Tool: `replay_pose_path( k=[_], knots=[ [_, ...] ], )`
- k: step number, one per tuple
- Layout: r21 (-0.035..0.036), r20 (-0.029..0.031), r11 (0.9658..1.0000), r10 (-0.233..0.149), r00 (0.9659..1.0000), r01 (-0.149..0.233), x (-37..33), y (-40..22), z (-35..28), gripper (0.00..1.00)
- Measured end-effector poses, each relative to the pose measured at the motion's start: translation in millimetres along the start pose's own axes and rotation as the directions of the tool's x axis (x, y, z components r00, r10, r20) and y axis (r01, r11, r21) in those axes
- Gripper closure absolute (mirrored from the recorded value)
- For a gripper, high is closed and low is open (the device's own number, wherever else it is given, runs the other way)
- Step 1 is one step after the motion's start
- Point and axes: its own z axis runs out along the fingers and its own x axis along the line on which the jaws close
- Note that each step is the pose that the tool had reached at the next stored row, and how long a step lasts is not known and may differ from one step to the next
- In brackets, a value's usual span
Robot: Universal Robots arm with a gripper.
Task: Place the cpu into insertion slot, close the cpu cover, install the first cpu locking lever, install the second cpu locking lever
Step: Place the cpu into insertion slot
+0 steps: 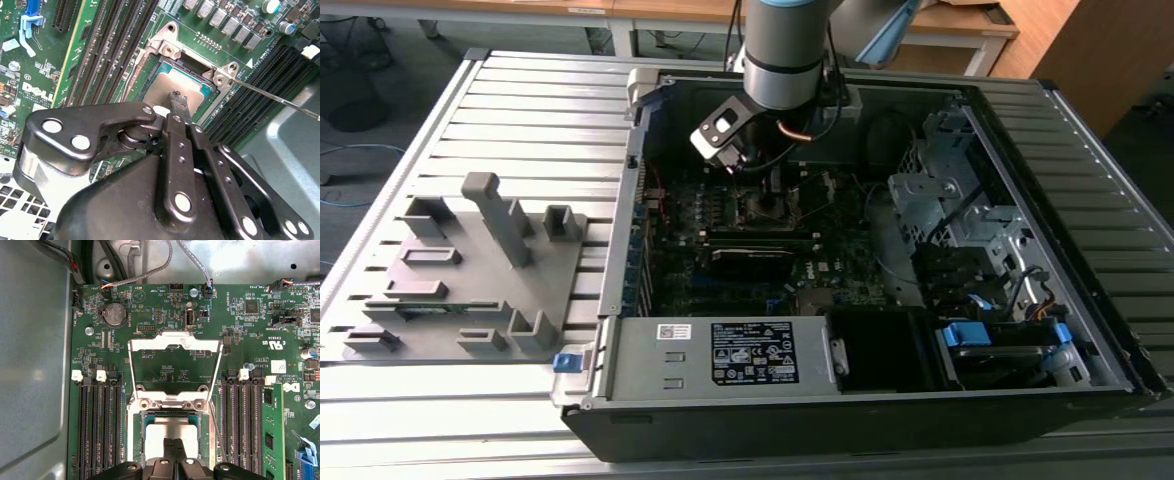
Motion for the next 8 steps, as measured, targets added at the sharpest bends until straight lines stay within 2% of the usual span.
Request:
replay_pose_path(
  k=[4,8],
  knots=[
    [-0.0002,-0.0003,1.0,0.0,1.0,0.0,0.4,-0.4,1.1,0.89],
    [0.0,-0.0002,1.0,0.0,1.0,0.0,0.4,-1.3,5.8,0.89]
  ],
)
